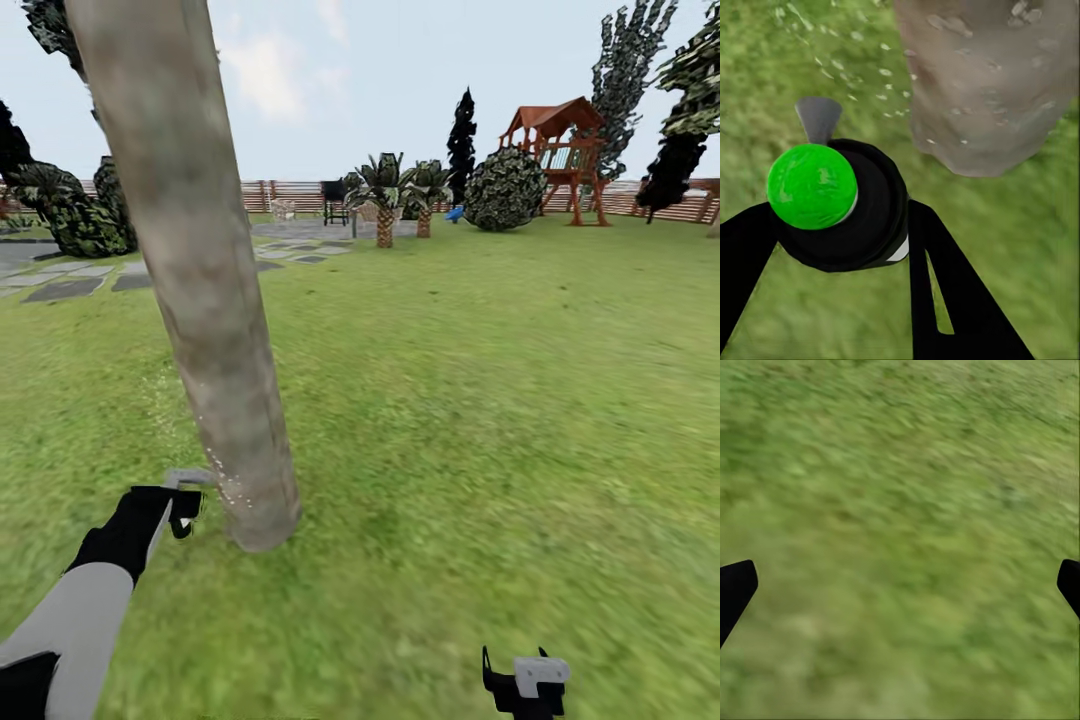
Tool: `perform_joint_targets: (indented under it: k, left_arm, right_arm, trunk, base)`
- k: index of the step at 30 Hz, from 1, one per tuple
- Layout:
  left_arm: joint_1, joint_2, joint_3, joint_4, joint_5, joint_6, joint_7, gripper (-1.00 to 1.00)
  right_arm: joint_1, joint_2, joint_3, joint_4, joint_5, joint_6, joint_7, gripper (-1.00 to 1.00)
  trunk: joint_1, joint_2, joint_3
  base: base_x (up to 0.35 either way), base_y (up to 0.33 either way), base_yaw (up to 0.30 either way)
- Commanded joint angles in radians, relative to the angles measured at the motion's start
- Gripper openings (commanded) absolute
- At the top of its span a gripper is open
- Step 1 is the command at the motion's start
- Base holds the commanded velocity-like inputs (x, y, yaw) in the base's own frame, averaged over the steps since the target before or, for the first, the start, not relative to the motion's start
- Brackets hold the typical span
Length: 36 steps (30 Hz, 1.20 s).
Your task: In the garden, pick up the pesticide atomizer on the floor and spray pesticide onto both trees until each tree trunk is fully covered.
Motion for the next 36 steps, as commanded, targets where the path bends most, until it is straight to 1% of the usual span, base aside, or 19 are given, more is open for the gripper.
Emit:
perform_joint_targets:
  k: [1,3,4,5,6,9,11,13,14,15,16,19,21,24,27,31,34,36]
  left_arm:
    - [0.001,0.000,0.001,-0.013,-0.001,0.001,0.000,-1.00]
    - [0.003,0.004,0.000,-0.036,-0.001,0.001,-0.005,-1.00]
    - [0.006,0.012,0.000,-0.067,-0.003,0.002,-0.048,-1.00]
    - [0.011,0.014,-0.002,-0.086,-0.006,0.002,-0.072,-1.00]
    - [0.011,0.002,-0.002,-0.095,-0.006,0.002,-0.079,-1.00]
    - [0.002,-0.014,-0.002,-0.096,-0.005,0.003,-0.081,-1.00]
    - [0.000,-0.015,-0.002,-0.097,-0.005,0.026,-0.081,-1.00]
    - [0.000,0.000,0.002,-0.118,-0.003,0.052,-0.083,-1.00]
    - [0.002,0.012,0.005,-0.146,-0.003,0.060,-0.083,-1.00]
    - [0.006,0.027,0.004,-0.177,-0.002,0.083,-0.083,-1.00]
    - [0.010,0.029,0.000,-0.191,-0.003,0.101,-0.083,-1.00]
    - [0.010,0.016,-0.011,-0.210,-0.004,0.125,-0.083,-1.00]
    - [0.005,0.004,-0.043,-0.212,-0.003,0.127,-0.083,-1.00]
    - [0.001,-0.009,-0.069,-0.212,-0.002,0.127,-0.083,-1.00]
    - [0.000,-0.010,-0.071,-0.225,-0.002,0.128,-0.083,-1.00]
    - [0.007,-0.009,-0.071,-0.277,-0.001,0.132,-0.083,-1.00]
    - [0.001,-0.010,-0.072,-0.284,-0.001,0.175,-0.083,-1.00]
    - [0.000,-0.011,-0.072,-0.286,0.000,0.181,-0.083,-1.00]
  right_arm:
    - [0.000,0.000,0.000,0.000,0.000,0.000,0.000,1.00]
    - [0.000,0.000,-0.001,0.000,0.000,0.000,0.000,1.00]
    - [0.000,-0.001,-0.001,0.000,0.000,0.000,0.000,1.00]
    - [0.000,-0.001,-0.001,0.000,0.000,0.000,0.000,1.00]
    - [0.000,-0.002,-0.001,0.000,0.000,0.000,0.000,1.00]
    - [0.000,-0.002,-0.001,0.000,0.000,0.000,0.000,1.00]
    - [0.000,-0.002,-0.001,0.000,0.000,0.001,0.000,1.00]
    - [0.000,-0.002,-0.001,0.000,0.000,0.001,0.000,1.00]
    - [0.000,-0.002,-0.001,0.000,0.000,0.002,0.000,1.00]
    - [0.000,-0.003,-0.001,0.000,0.000,0.002,0.000,1.00]
    - [0.000,-0.003,-0.001,0.000,0.000,0.002,0.000,1.00]
    - [0.000,-0.002,-0.001,0.000,0.000,0.002,0.000,1.00]
    - [0.000,-0.003,-0.001,0.000,0.000,0.002,0.000,1.00]
    - [0.000,-0.002,-0.001,0.000,0.000,0.002,0.000,1.00]
    - [0.000,-0.003,-0.001,0.000,0.000,0.002,0.000,1.00]
    - [0.000,-0.002,-0.001,0.000,0.000,0.002,0.000,1.00]
    - [0.000,-0.002,-0.001,0.000,0.000,0.002,0.000,1.00]
    - [0.000,-0.003,-0.001,0.000,0.000,0.002,0.000,1.00]
  trunk:
    - [0.000,0.000,0.000]
    - [0.000,0.000,0.000]
    - [0.000,0.000,0.000]
    - [0.000,0.000,0.000]
    - [0.000,0.000,0.000]
    - [0.000,0.000,0.000]
    - [0.000,0.000,0.000]
    - [0.000,0.000,0.000]
    - [0.000,0.000,0.000]
    - [0.000,0.000,0.000]
    - [0.000,0.000,0.000]
    - [0.000,0.000,0.000]
    - [0.000,0.000,0.000]
    - [0.000,0.000,0.000]
    - [0.000,0.000,0.000]
    - [0.000,0.000,0.000]
    - [0.000,0.000,0.000]
    - [0.000,0.000,0.000]
  base:
    - [0.000,0.000,0.207]
    - [0.054,0.000,0.100]
    - [0.148,0.000,0.014]
    - [0.039,0.000,0.004]
    - [0.004,0.000,0.000]
    - [0.001,0.000,0.000]
    - [0.000,0.000,0.000]
    - [0.000,0.000,0.000]
    - [0.000,0.000,0.000]
    - [0.000,0.000,0.000]
    - [0.000,0.000,0.000]
    - [0.000,-0.036,0.000]
    - [0.000,-0.208,0.000]
    - [0.000,-0.256,0.000]
    - [-0.076,-0.262,0.000]
    - [-0.245,-0.187,0.000]
    - [-0.177,-0.208,0.000]
    - [0.091,-0.233,0.000]
